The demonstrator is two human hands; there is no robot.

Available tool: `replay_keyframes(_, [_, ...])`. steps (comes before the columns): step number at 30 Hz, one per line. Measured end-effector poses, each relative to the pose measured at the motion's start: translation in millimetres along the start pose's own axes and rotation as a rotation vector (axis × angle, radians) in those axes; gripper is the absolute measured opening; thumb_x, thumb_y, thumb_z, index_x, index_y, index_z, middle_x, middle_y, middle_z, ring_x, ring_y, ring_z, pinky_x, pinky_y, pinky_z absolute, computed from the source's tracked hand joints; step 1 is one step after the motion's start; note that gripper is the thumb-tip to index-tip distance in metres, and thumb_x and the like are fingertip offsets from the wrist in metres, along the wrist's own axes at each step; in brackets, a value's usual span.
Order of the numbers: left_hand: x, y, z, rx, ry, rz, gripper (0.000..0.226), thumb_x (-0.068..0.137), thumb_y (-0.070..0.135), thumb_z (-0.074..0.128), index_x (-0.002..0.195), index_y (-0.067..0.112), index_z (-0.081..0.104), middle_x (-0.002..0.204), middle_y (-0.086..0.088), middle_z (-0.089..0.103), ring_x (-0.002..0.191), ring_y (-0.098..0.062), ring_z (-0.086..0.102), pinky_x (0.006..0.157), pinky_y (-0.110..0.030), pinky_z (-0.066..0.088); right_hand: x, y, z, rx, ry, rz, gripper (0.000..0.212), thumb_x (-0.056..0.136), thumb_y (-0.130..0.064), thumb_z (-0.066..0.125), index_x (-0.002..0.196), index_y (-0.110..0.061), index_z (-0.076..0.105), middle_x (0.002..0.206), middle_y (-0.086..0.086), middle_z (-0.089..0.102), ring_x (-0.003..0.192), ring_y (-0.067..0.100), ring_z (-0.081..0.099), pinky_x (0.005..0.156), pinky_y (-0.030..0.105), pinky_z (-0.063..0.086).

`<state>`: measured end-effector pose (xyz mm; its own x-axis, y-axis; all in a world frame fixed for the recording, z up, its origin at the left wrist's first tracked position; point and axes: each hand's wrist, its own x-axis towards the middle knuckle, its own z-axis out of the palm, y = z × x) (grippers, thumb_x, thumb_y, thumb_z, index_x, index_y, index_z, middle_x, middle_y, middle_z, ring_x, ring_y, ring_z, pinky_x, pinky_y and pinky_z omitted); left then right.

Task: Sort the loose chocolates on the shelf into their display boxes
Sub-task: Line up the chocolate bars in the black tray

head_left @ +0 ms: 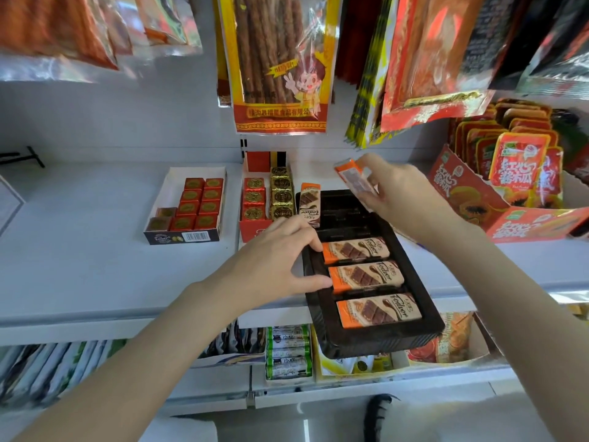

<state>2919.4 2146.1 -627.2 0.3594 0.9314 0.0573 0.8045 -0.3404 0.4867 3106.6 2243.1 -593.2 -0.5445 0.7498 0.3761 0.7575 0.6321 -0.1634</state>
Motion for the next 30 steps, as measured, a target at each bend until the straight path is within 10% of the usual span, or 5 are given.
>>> replay_keyframes(7, [-0.9, 1.4, 1.1, 0.003, -0.001, -0.002, 0.045, 0.078, 0.050, 0.059, 0.113, 0.023, 0.050, 0.123, 0.012, 0.039, 0.119, -0.004, 0.031, 0.102, -0.029, 0.033, -20.5, -20.4, 12.2, -0.296, -0.202, -0.033, 0.023, 0.093, -0.024, 0.048, 0.108, -0.015, 0.063, 0.098, 0.006, 0.059, 0.099, 0.023, 0.048, 0.066, 0.032, 0.041])
replay_keyframes(16, [0.6, -1.8, 3.5, 0.015, 0.020, 0.019, 0.044, 0.078, 0.049, 0.060, 0.113, 0.024, 0.050, 0.132, 0.012, 0.039, 0.123, -0.001, 0.026, 0.097, -0.018, 0.024, -28.0, -8.5, 11.8, -0.038, -0.433, -0.019, 0.032, 0.092, -0.012, 0.039, 0.112, -0.017, 0.064, 0.115, 0.005, 0.057, 0.105, 0.021, 0.044, 0.087, 0.031, 0.039])
replay_keyframes(23, [-0.2, -2.7, 4.2, 0.017, 0.030, 0.031, 0.044, 0.078, 0.049, 0.059, 0.112, 0.023, 0.050, 0.131, 0.012, 0.039, 0.122, 0.000, 0.025, 0.094, -0.016, 0.022, -10.9, -6.6, 17.7, 0.130, -0.151, 0.028, 0.036, 0.090, -0.003, 0.042, 0.119, -0.017, 0.059, 0.117, 0.006, 0.060, 0.104, 0.025, 0.048, 0.085, 0.030, 0.040])
replay_keyframes(30, [-0.5, -3.3, 5.4, 0.033, 0.049, 0.044, 0.044, 0.078, 0.051, 0.058, 0.111, 0.023, 0.050, 0.129, 0.011, 0.041, 0.121, -0.002, 0.027, 0.090, -0.014, 0.021, 6.3, -16.9, 45.6, -0.061, -0.296, -0.140, 0.072, 0.082, 0.010, 0.041, 0.139, -0.033, 0.033, 0.147, -0.002, 0.030, 0.107, 0.026, 0.037, 0.086, 0.036, 0.040])
